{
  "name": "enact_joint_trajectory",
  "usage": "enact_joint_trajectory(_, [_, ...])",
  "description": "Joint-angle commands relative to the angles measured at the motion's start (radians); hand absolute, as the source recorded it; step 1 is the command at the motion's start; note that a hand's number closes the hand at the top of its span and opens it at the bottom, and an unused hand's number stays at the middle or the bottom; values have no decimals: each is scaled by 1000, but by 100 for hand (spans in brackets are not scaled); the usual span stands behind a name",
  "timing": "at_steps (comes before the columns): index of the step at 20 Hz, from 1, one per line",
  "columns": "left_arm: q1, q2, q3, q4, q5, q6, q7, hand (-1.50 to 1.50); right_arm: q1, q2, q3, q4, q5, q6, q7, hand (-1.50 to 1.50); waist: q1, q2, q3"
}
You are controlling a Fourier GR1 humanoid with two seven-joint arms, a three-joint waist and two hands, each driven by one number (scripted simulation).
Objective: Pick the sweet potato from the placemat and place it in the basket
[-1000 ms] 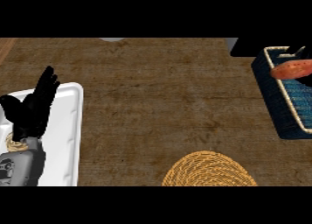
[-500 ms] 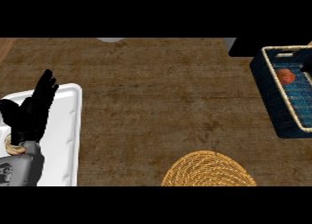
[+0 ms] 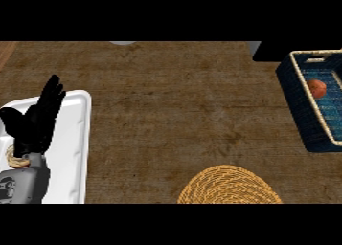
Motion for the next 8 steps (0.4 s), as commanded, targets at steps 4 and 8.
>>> enact_joint_trajectory(4, [-43,24,23,30,23,-22,10,0,91,-124,-56,69,-54,118,-80,-150,13,6,2])
enact_joint_trajectory(8, [-11,-2,10,48,21,-25,-48,0,118,-146,-75,84,-75,167,-140,-150,20,9,2])
